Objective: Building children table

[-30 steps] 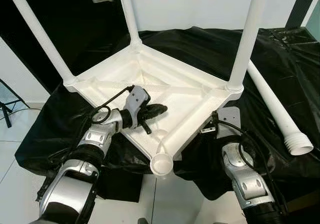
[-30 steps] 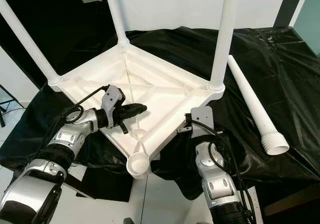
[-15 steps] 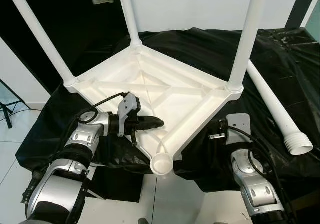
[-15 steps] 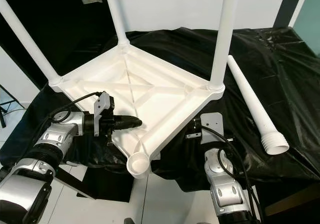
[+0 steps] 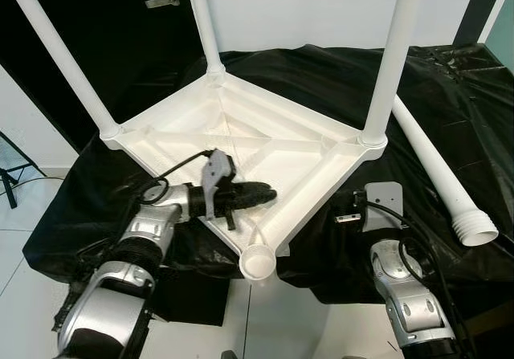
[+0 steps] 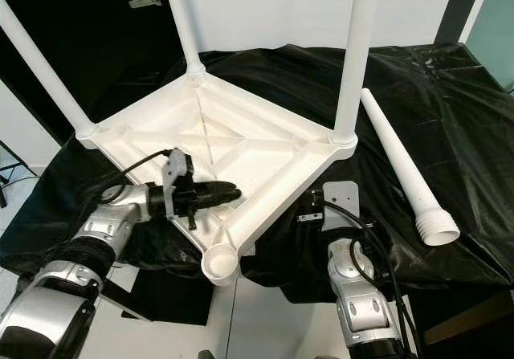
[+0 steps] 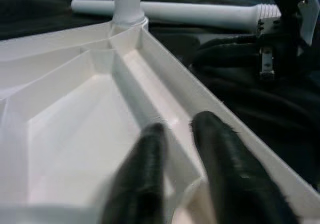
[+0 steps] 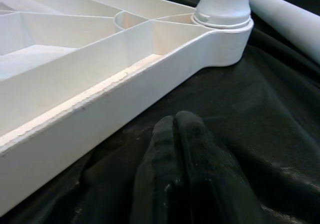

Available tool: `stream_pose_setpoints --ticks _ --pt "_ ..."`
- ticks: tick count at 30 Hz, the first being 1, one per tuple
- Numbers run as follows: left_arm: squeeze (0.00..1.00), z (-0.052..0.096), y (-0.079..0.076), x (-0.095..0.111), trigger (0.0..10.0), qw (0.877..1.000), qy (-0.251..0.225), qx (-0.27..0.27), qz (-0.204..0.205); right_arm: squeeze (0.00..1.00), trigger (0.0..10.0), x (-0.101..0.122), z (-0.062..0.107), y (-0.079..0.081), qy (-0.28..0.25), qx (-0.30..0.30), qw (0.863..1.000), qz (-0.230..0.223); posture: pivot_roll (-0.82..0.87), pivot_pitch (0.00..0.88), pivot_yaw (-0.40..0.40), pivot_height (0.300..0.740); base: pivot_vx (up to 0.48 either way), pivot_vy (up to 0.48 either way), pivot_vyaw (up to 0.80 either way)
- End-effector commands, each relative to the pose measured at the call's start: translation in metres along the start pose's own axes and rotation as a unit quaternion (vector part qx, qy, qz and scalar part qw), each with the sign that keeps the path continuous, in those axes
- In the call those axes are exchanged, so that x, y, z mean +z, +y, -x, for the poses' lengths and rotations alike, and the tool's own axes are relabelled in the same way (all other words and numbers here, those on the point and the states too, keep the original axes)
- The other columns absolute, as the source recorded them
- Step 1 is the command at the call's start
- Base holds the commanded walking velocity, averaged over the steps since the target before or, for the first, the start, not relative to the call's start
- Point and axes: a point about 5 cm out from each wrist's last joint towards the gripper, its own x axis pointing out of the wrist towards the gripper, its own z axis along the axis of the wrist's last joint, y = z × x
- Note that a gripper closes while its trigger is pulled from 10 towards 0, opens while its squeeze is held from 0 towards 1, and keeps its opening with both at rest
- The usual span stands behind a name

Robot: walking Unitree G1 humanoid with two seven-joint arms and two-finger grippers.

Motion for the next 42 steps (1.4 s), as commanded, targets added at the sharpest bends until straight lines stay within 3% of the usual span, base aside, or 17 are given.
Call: stream_pose_setpoints --ticks 1,9,10,12,13,19,27,36,40,42 --pt "1.0 0.009 -0.003 0.002 10.0 0.997 0.018 -0.076 -0.012 0.0 10.0 -0.002 0.001 0.001 0.005 0.004 1.0 -0.003 -0.16 0.0 0.095 0.74 0.0 0.0 0.0" --pt "1.0 0.019 0.003 -0.002 10.0 0.993 0.085 -0.066 -0.053 0.0 10.0 -0.003 0.001 0.001 0.007 0.002 1.0 -0.004 -0.16 0.0 0.097 0.74 0.0 0.0 0.0" --pt "0.42 0.022 0.004 -0.003 10.0 0.991 0.103 -0.068 -0.057 0.0 10.0 -0.003 0.001 0.001 0.007 0.002 1.0 -0.005 -0.16 0.0 0.097 0.74 0.0 0.0 0.0" --pt "0.42 0.024 0.004 -0.004 10.0 0.989 0.114 -0.07 -0.058 0.0 10.0 -0.003 0.001 0.001 0.007 0.002 1.0 -0.005 -0.16 0.0 0.097 0.74 0.0 0.0 0.0" --pt "0.0 0.028 0.004 -0.005 10.0 0.988 0.126 -0.077 -0.054 0.0 10.0 -0.003 0.001 0.001 0.008 0.002 1.0 -0.006 -0.16 0.0 0.1 0.74 0.0 0.0 0.0" --pt "0.0 0.04 0.006 -0.006 10.0 0.98 0.165 -0.102 -0.041 0.0 10.0 -0.004 0.001 0.003 0.011 0.001 1.0 -0.012 -0.16 0.0 0.105 0.74 0.0 0.0 0.0" --pt "0.0 0.044 0.006 -0.01 10.0 0.971 0.203 -0.115 -0.05 0.0 10.0 -0.004 0.001 0.004 0.013 0.003 1.0 -0.018 -0.15 0.0 0.104 0.74 0.0 0.0 0.0" --pt "0.0 0.029 0.002 -0.015 10.0 0.965 0.213 -0.123 -0.089 0.0 10.0 -0.003 -0.003 0.004 0.012 0.002 1.0 -0.021 -0.15 0.0 0.1 0.74 0.0 0.0 0.0" --pt "0.0 0.028 0.001 -0.026 10.0 0.947 0.274 -0.121 -0.115 0.0 10.0 -0.004 -0.003 0.003 0.012 0.003 1.0 -0.021 -0.15 0.0 0.1 0.74 0.0 0.0 0.0" --pt "0.0 0.028 0.001 -0.026 10.0 0.947 0.274 -0.121 -0.115 0.0 10.0 -0.004 -0.003 0.003 0.012 0.003 1.0 -0.021 -0.15 0.0 0.1 0.74 0.0 0.0 0.0"
